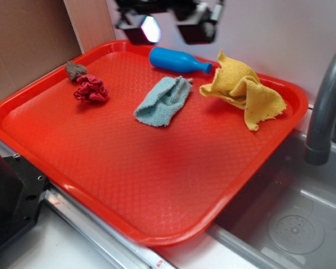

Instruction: Grab the yellow cloth.

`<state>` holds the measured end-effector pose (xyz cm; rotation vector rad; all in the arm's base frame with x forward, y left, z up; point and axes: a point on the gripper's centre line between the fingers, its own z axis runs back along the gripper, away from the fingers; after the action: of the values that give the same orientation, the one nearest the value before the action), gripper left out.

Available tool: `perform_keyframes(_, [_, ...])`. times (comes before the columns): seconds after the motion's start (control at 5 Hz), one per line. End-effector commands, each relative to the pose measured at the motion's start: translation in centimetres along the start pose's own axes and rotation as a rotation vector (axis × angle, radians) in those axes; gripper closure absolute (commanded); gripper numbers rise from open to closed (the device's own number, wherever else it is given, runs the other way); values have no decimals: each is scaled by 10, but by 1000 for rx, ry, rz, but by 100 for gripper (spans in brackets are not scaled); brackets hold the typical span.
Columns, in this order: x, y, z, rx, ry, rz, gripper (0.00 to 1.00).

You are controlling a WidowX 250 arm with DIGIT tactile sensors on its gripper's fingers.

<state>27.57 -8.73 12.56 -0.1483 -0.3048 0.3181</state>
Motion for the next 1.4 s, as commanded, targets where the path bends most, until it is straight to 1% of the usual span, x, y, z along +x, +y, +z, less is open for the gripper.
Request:
perform_keyframes(0.0, [41, -32, -40, 1, -33, -40, 0])
perform_keyframes(0.2, [43, -43, -63, 19, -6, -82, 0])
perform_keyframes(0.4, [44, -47, -85, 41, 17, -95, 0])
perform_keyframes(0.6, [46, -44, -97, 64, 50, -90, 0])
perform_keyframes(0.8, [49, -39, -105, 101, 72, -69, 89])
perform_keyframes(1.0, [49, -36, -109, 129, 86, -46, 100])
perform_keyframes(1.2, [44, -34, -107, 141, 89, -34, 100])
